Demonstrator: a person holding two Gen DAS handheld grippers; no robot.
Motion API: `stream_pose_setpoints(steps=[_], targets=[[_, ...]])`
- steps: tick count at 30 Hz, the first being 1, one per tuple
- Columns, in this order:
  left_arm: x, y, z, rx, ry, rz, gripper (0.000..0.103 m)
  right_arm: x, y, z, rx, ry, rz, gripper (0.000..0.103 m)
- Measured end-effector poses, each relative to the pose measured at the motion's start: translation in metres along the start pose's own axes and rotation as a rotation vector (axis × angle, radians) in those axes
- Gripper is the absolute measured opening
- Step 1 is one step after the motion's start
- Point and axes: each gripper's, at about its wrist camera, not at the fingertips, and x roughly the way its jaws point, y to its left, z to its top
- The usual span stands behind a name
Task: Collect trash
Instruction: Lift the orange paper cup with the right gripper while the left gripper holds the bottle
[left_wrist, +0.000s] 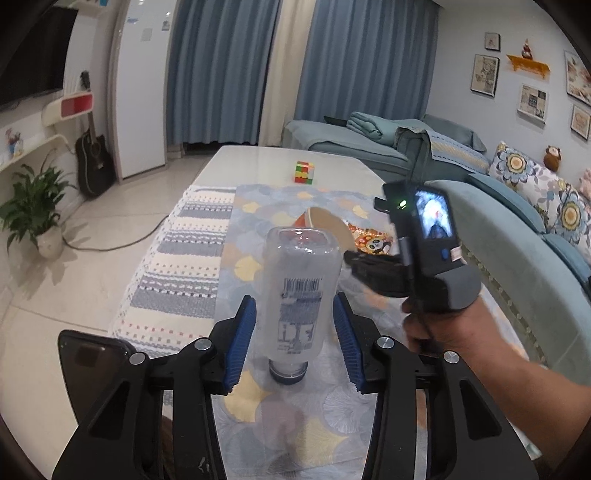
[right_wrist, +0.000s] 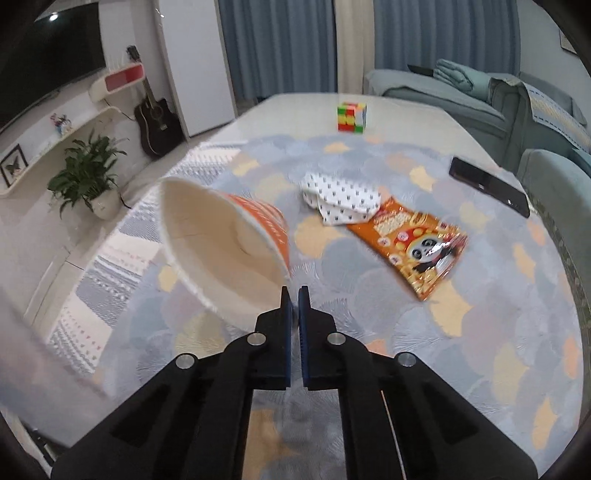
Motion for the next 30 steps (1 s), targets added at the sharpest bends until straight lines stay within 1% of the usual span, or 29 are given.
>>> stream_pose_setpoints(steps=[1, 3, 8, 9, 10, 11, 13, 15, 16, 19, 20, 21, 22, 24, 26, 27, 29, 30], targets=[[0.001, -0.001, 0.000, 0.004, 0.002, -0.005, 0.034, -0.004, -0.001, 0.001, -0.001, -0.006, 0.004, 0.002], [0.003, -0.003, 0.000, 0.008, 0.006, -0.006, 0.034, -0.014, -0.004, 0.000, -0.008, -0.014, 0.010, 0.002], [0.024, -0.004, -0.004, 0.023, 0.048, 0.003, 0.034, -0.025, -0.006, -0.007, -0.026, -0.003, 0.016, 0.002], [0.029, -0.004, -0.004, 0.020, 0.056, 0.006, 0.036, -0.027, -0.006, -0.009, -0.028, 0.001, 0.017, 0.002], [0.035, -0.004, -0.003, 0.017, 0.063, 0.005, 0.044, -0.028, -0.006, -0.010, -0.029, 0.002, 0.018, 0.002], [0.040, -0.004, -0.003, 0.016, 0.071, -0.007, 0.049, -0.031, -0.007, -0.010, -0.026, 0.000, 0.017, 0.002], [0.053, -0.004, -0.002, 0.013, 0.109, -0.038, 0.066, -0.038, -0.013, -0.011, -0.005, -0.011, 0.023, 0.002], [0.070, -0.005, -0.003, 0.012, 0.162, -0.024, 0.074, -0.047, -0.021, -0.009, 0.030, -0.024, 0.033, 0.002], [0.079, -0.004, -0.003, 0.009, 0.185, -0.005, 0.076, -0.051, -0.026, -0.008, 0.047, -0.031, 0.035, 0.002], [0.104, -0.001, -0.001, -0.006, 0.242, 0.019, 0.077, -0.064, -0.039, -0.005, 0.090, -0.052, 0.037, 0.002], [0.112, 0.000, 0.000, -0.012, 0.262, 0.023, 0.078, -0.068, -0.043, -0.004, 0.105, -0.059, 0.039, 0.002], [0.118, 0.000, 0.001, -0.015, 0.281, 0.023, 0.081, -0.072, -0.048, -0.003, 0.119, -0.066, 0.039, 0.002], [0.131, 0.000, 0.002, -0.016, 0.317, 0.019, 0.082, -0.074, -0.051, -0.003, 0.129, -0.070, 0.039, 0.002], [0.160, 0.002, 0.000, -0.028, 0.386, 0.028, 0.082, -0.081, -0.062, -0.003, 0.158, -0.080, 0.034, 0.002], [0.181, 0.002, -0.009, -0.018, 0.442, 0.041, 0.081, -0.085, -0.070, -0.003, 0.180, -0.089, 0.031, 0.002], [0.185, -0.003, -0.015, 0.029, 0.402, 0.065, 0.082, -0.087, -0.074, -0.004, 0.188, -0.095, 0.029, 0.002], [0.186, -0.013, -0.022, 0.097, 0.372, 0.115, 0.073, -0.092, -0.083, -0.004, 0.197, -0.108, 0.026, 0.002], [0.184, -0.016, -0.022, 0.102, 0.360, 0.109, 0.051, -0.093, -0.087, -0.004, 0.198, -0.112, 0.024, 0.002]])
